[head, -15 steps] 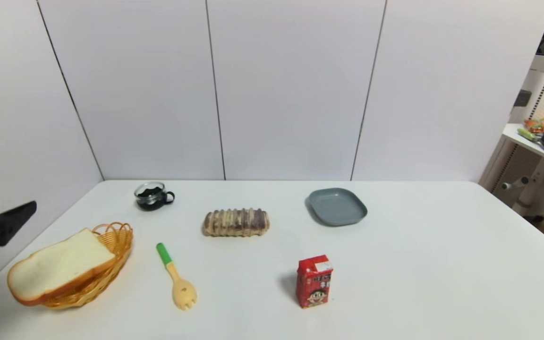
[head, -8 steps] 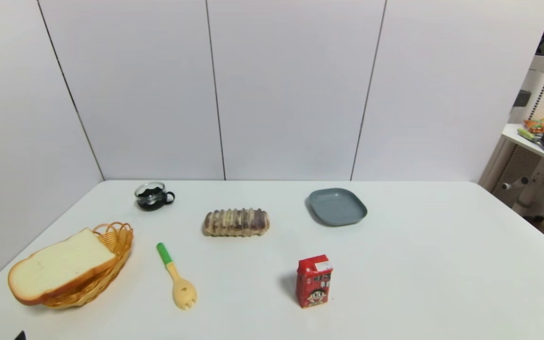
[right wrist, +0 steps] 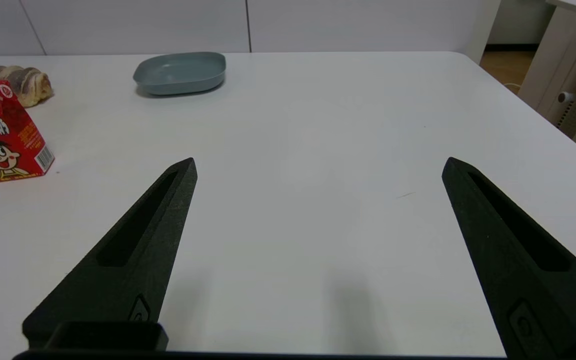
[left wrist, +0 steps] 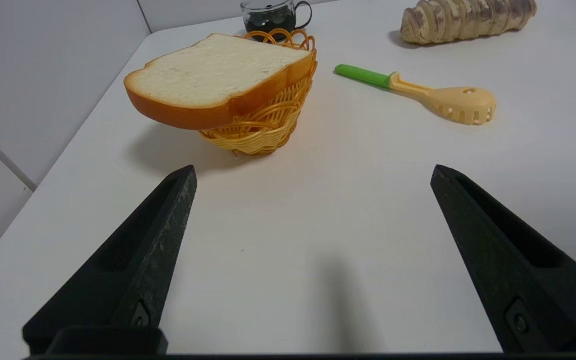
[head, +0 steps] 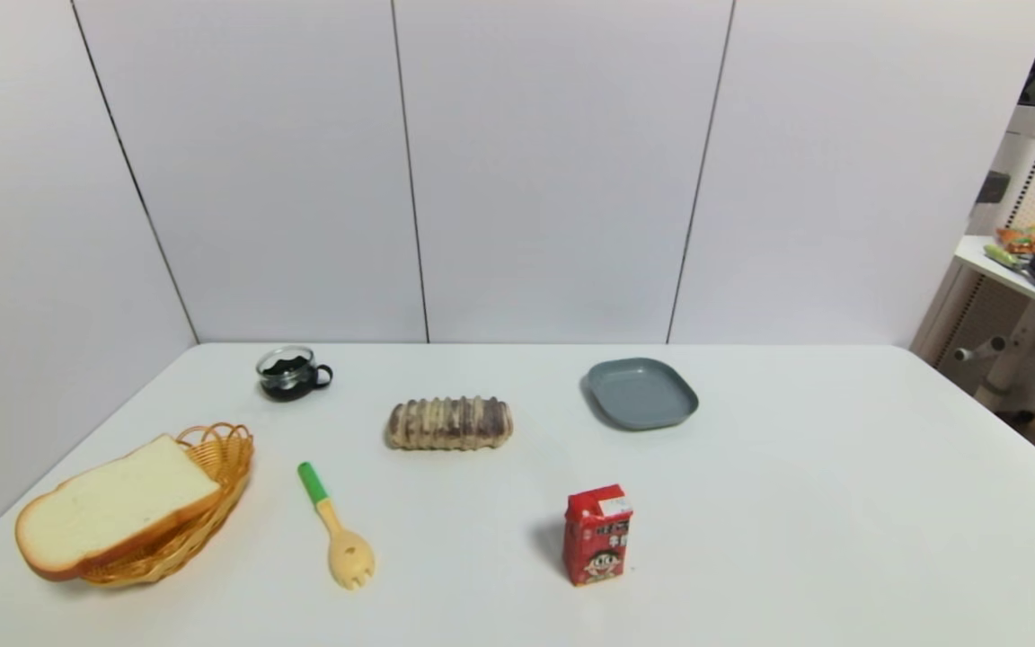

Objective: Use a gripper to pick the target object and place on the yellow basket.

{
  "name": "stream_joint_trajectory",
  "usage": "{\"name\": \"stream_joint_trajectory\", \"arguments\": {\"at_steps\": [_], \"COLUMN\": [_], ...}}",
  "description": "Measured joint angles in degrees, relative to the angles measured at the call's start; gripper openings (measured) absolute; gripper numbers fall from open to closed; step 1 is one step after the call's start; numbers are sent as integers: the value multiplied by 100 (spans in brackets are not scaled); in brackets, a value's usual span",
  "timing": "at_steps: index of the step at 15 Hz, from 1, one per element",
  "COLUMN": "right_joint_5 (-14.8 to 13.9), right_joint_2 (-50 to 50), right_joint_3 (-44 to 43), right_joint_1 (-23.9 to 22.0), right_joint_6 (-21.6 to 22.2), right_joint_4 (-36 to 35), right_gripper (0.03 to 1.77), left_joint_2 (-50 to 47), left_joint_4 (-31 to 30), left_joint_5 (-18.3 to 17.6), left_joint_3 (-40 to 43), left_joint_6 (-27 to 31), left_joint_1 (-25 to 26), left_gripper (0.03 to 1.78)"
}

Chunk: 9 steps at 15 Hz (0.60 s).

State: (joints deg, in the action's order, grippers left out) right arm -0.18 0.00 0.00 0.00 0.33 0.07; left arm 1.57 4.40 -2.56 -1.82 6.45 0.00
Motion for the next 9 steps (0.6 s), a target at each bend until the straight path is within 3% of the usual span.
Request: {"name": "stream_joint_trajectory", "arguments": {"at_steps": [3,9], "right_joint_5": [2,0], "right_joint_2": [0,0], "right_joint_3": [0,0], "right_joint_1": [0,0], "right_joint_6": [0,0], "right_joint_4": [2,2], "right_gripper": [169,169], "left_joint_2": [-130,-160], "left_joint_4": [4,-234], "left_joint_5": [221,297], "left_joint_3": [6,77], "left_joint_6": [-544,-629], "left_joint_1": [0,0], "left_gripper": [169,169]}}
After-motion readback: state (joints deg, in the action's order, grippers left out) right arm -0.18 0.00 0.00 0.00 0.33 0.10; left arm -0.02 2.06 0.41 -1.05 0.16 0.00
